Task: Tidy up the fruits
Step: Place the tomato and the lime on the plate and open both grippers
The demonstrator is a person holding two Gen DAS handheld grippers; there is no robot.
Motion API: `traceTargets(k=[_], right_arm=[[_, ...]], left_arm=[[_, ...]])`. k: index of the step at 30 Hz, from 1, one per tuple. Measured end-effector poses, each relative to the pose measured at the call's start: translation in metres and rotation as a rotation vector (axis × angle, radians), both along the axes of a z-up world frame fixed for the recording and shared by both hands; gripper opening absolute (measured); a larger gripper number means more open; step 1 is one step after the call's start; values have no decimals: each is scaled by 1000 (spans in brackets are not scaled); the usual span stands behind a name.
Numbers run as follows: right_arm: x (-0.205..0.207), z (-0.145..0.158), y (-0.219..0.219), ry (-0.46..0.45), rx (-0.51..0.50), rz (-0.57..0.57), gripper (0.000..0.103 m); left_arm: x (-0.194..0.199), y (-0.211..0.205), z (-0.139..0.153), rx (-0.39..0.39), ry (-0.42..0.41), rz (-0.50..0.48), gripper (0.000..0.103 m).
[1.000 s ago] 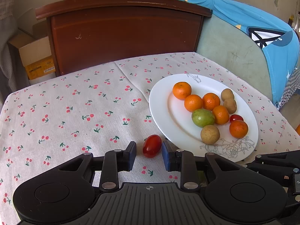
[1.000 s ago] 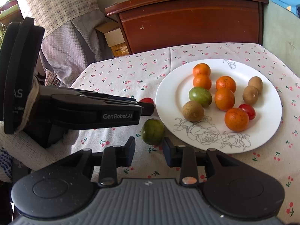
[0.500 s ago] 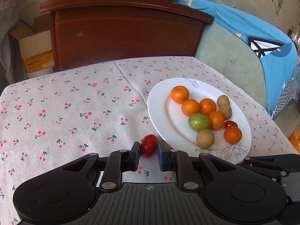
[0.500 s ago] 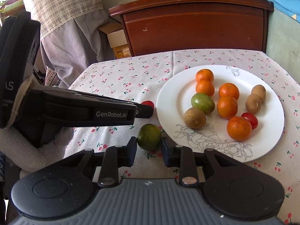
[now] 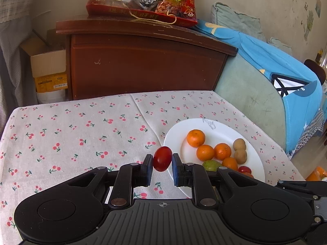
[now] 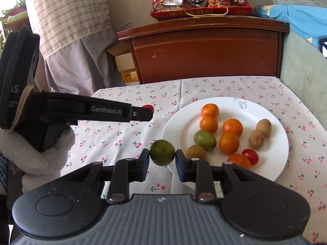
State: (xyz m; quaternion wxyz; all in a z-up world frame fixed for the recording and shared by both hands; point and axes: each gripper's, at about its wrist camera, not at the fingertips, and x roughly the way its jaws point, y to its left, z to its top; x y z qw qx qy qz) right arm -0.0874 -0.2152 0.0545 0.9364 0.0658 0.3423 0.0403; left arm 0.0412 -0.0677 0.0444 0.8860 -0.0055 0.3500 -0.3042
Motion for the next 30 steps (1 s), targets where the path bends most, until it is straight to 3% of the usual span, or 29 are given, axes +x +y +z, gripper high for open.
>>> traceTargets(k=[11,30], right_arm=[[17,18,-53,-97,-1,-204,28],[35,-3,-83,-52,64,-343,28]], left_arm=[[-6,-24,2,-21,7,-29,17],[-14,-49,-14,21,35,-58,17]])
